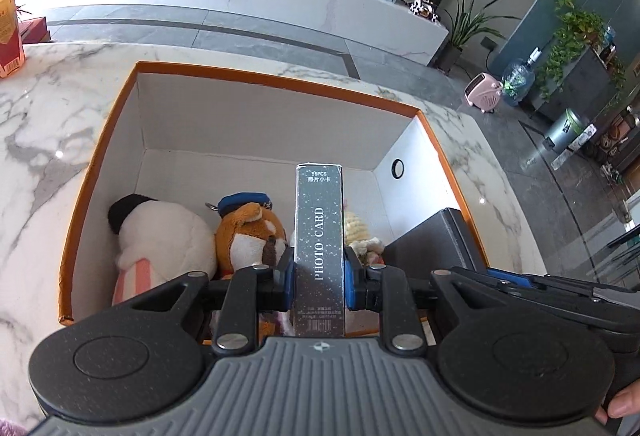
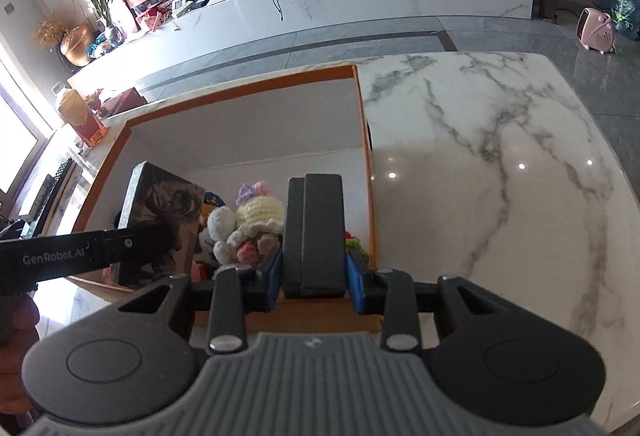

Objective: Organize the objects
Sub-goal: 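Lift the card box with the left tool while the right tool lifts the gray box over the orange box, then lower the card box with the left tool while the right tool lowers the gray box into the orange box, then open the right tool to release the gray box while the left tool releases the card box, then move the left tool to the pink flat case while the right tool approaches the white printed canister, then grasp the pink flat case by its edge with the left tool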

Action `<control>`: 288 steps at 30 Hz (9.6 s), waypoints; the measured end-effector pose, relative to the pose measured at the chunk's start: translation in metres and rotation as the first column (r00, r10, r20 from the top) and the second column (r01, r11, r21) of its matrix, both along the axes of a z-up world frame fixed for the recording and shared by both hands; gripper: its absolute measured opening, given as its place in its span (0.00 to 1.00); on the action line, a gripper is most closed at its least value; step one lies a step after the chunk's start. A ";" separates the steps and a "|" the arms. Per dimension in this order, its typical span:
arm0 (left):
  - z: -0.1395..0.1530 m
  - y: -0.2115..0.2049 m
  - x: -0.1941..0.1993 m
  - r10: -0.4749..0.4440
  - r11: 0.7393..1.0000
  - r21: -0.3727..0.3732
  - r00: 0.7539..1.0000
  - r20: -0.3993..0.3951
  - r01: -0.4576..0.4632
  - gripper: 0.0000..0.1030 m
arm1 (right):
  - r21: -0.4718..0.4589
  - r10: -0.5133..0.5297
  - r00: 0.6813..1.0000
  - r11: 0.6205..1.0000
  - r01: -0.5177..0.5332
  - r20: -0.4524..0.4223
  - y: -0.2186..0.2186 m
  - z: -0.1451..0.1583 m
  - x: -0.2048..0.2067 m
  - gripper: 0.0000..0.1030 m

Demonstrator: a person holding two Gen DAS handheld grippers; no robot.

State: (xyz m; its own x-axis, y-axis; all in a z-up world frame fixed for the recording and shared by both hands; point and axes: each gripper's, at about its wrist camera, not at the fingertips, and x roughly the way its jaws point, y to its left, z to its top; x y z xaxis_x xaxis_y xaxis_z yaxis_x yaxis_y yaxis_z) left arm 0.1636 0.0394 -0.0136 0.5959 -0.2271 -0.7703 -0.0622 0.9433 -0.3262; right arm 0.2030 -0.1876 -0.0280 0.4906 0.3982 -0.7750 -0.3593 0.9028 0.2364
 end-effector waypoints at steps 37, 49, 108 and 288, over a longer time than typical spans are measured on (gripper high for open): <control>-0.045 -0.027 0.125 -0.034 0.997 -0.074 0.997 -0.064 0.029 0.25 | -0.397 0.235 0.941 0.909 -0.123 0.245 0.079 -0.030 0.073 0.34; -0.039 -0.030 0.130 -0.038 0.998 -0.054 0.997 -0.067 0.035 0.26 | -0.331 0.254 0.928 0.931 -0.156 0.274 0.058 -0.011 0.062 0.43; -0.067 -0.027 0.127 -0.066 0.980 -0.199 0.974 -0.219 0.022 0.17 | -0.490 0.520 0.852 0.758 -0.430 0.057 0.060 0.001 0.041 0.34; -0.057 -0.053 -0.083 -0.040 0.997 -0.072 0.990 -0.136 0.030 0.20 | -0.176 0.125 0.964 0.970 -0.169 -0.236 0.002 -0.081 -0.066 0.55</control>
State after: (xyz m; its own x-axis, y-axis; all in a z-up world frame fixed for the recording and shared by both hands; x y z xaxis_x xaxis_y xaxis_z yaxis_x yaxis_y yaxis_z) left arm 0.0803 -0.0139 -0.0704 0.4767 -0.3019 -0.8256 -0.0783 0.9209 -0.3819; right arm 0.1371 -0.1859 -0.1090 0.2450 0.2852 -0.9266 -0.4497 0.8802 0.1520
